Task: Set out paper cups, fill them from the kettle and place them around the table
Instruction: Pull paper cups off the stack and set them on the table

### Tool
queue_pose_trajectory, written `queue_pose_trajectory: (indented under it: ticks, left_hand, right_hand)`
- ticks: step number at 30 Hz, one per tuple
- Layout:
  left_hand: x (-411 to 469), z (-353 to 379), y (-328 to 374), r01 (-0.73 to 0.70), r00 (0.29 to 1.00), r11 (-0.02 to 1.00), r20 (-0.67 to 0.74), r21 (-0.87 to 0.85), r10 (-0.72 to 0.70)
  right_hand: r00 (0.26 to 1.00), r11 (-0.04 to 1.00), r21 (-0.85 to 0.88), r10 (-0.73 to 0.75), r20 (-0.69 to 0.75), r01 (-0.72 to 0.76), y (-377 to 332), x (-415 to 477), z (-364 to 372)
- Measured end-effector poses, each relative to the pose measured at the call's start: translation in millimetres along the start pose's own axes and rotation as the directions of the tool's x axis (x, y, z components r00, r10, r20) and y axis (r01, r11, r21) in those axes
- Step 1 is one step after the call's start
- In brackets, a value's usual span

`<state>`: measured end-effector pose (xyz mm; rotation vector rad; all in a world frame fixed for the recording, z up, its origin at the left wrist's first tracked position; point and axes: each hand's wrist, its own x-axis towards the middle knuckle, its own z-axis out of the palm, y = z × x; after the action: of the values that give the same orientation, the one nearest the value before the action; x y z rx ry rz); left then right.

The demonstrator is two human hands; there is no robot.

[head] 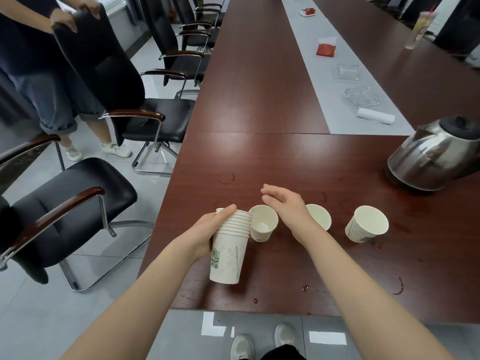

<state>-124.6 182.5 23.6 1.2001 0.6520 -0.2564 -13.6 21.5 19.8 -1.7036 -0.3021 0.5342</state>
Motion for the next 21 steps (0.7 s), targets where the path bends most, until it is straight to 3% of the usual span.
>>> queue_pose_trajectory:
  ticks: [6, 12, 21]
  left_hand:
    - [0, 9, 8, -0.04, 0.999, 0.997, 0.017, -0.064, 0.041]
    - [0, 7, 9, -0.018, 0.999, 0.995, 0.025, -0.097, 0.021]
    - [0, -4, 11, 0.03, 1.0, 0.998, -0.003, -0.058, -0.031]
  right_hand:
    - [0.938, 0.996, -0.061, 0.088, 0.336, -0.071, -26, -7, 11]
    - [0.937, 0.991, 0.012, 0.125, 0.326, -0.136, -26, -8, 19]
    - [0.949, 0.981, -0.019, 0.191, 0.251, -0.193, -29, -8, 38]
